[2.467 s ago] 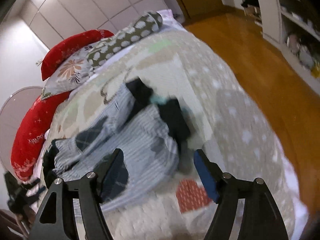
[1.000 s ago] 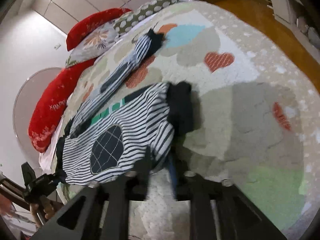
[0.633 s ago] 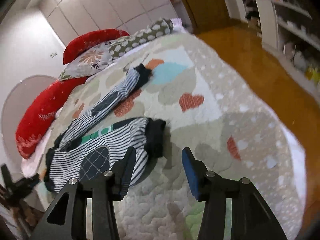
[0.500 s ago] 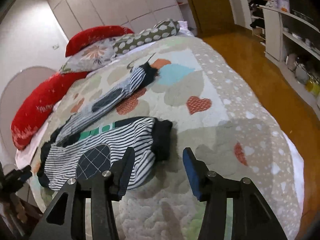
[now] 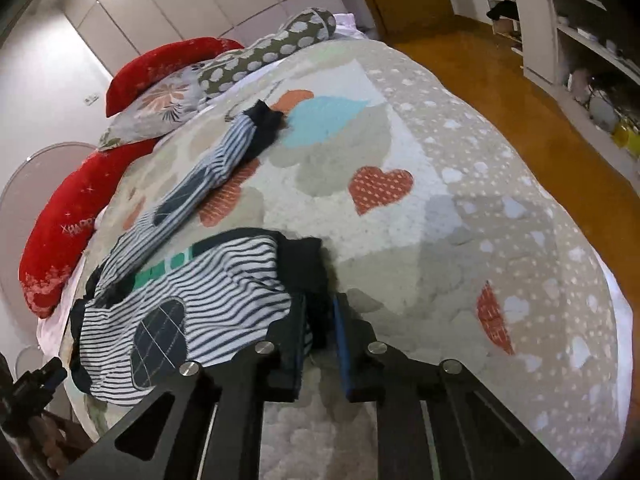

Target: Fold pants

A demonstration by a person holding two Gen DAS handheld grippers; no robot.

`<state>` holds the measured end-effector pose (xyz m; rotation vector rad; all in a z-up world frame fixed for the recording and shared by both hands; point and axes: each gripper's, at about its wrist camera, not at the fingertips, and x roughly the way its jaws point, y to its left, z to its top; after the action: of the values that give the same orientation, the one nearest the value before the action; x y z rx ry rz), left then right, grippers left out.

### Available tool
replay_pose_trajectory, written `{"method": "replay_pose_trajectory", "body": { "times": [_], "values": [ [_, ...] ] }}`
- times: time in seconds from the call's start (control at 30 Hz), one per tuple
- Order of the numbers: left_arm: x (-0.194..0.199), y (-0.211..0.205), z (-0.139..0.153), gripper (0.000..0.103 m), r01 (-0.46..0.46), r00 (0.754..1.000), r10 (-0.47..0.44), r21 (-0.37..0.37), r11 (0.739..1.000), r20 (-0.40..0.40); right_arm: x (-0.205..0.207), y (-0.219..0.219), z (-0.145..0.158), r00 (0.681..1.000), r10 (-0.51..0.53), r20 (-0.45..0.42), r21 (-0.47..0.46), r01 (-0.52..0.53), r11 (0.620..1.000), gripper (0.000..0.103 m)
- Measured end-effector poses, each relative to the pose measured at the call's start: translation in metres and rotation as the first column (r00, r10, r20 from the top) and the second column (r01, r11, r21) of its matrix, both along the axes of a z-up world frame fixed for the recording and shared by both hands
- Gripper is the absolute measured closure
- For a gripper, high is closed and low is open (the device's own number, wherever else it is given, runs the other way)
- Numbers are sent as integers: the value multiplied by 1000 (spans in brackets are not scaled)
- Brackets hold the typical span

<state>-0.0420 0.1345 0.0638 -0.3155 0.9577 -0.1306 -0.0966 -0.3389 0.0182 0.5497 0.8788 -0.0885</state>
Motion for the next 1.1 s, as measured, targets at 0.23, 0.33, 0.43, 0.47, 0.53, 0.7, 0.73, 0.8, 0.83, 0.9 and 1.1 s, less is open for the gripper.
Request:
{"method": "replay_pose_trajectory", "body": {
  "times": [0.23,0.33,0.43,0.47,0.53,0.7,0.73,0.8,0.83,0.9,1.1],
  "values": [
    [21,10,8,46,-22,1000,22,4,1000,5,-7,-8,4,997,-68,-23,-41,67,997,37],
    [43,16,12,46,-39,999,38,37,999,5,-3,-6,-4,998,-47,-47,-56,44,997,33],
    [71,23,14,46,-37,999,37,15,999,-17,0,-4,-6,999,-34,-26,-40,33,999,10],
    [80,24,15,46,-31,999,32,9,999,-24,2,-2,-7,1000,-13,-2,-26,13,1000,5],
    [101,22,15,42,-5,1000,5,16,1000,-30,4,2,-9,1000,9,10,-45,-9,999,0],
    [158,5,2,41,138,988,-135,39,990,-73,18,25,6,981,163,-101,-260,-184,948,27],
    [167,3,-2,41,164,983,-160,38,986,-87,18,25,15,980,180,-82,-275,-196,941,30],
    [186,-7,-12,41,216,972,-209,49,975,-110,27,27,38,976,211,-55,-331,-217,918,30],
    [194,-12,-17,41,244,964,-237,47,969,-124,36,28,46,971,232,-49,-352,-234,906,28],
    [203,-19,-24,41,276,952,-270,26,961,-142,60,29,56,963,264,-55,-362,-266,894,28],
    [228,-41,-48,23,400,887,-399,-46,916,-235,171,51,66,920,381,-88,-488,-373,789,28]
  ]
}}
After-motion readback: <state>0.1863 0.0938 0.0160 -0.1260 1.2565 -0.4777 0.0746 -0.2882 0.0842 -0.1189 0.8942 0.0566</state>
